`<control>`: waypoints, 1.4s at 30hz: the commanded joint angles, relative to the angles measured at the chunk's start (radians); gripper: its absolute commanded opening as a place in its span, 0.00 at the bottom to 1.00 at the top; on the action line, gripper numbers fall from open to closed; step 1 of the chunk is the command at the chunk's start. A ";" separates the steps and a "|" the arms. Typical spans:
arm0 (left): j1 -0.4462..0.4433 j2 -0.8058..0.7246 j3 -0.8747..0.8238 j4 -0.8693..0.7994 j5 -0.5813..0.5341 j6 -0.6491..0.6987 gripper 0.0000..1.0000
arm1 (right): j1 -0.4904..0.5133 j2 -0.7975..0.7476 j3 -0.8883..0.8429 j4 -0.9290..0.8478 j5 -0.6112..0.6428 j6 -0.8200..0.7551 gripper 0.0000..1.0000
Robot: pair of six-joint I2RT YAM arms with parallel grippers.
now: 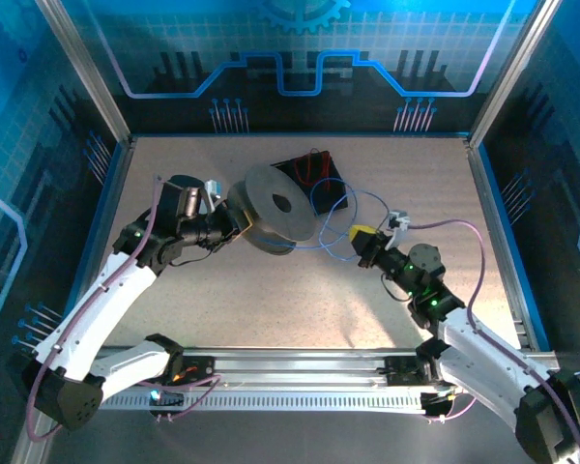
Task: Wrap the cables
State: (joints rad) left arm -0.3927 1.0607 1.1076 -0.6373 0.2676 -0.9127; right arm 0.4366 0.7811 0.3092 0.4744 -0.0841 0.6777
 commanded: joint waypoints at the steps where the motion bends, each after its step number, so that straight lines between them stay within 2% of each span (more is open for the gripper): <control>1: 0.010 -0.035 0.030 0.045 0.063 0.049 0.00 | -0.117 -0.019 0.040 -0.126 -0.061 0.042 0.00; 4: 0.016 -0.046 0.028 0.030 0.074 0.065 0.00 | -0.226 -0.002 0.071 -0.198 -0.149 0.063 0.00; 9: 0.033 -0.081 0.012 0.049 0.092 0.057 0.00 | -0.335 0.050 0.101 -0.314 -0.234 0.073 0.00; 17: 0.105 -0.159 -0.035 0.145 0.135 -0.014 0.00 | -0.423 0.129 0.086 -0.344 -0.303 0.100 0.00; 20: 0.128 -0.157 -0.031 0.160 0.201 -0.014 0.00 | -0.452 0.156 0.087 -0.344 -0.311 0.099 0.00; 29: 0.133 -0.125 0.015 0.050 0.402 0.151 0.00 | -0.563 0.399 0.209 -0.312 -0.361 0.072 0.00; 33: 0.129 -0.127 0.043 -0.062 0.415 0.251 0.00 | -0.617 0.539 0.319 -0.324 -0.412 0.065 0.00; 37: 0.113 -0.128 0.059 -0.153 0.424 0.344 0.00 | -0.638 0.642 0.452 -0.376 -0.406 0.046 0.00; 42: 0.007 -0.124 0.073 -0.216 0.385 0.414 0.00 | -0.638 0.753 0.608 -0.427 -0.387 0.034 0.00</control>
State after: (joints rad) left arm -0.3305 0.9497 1.1301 -0.8043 0.6067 -0.5949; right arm -0.1833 1.4879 0.8330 0.0940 -0.4908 0.7319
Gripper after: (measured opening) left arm 0.074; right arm 0.073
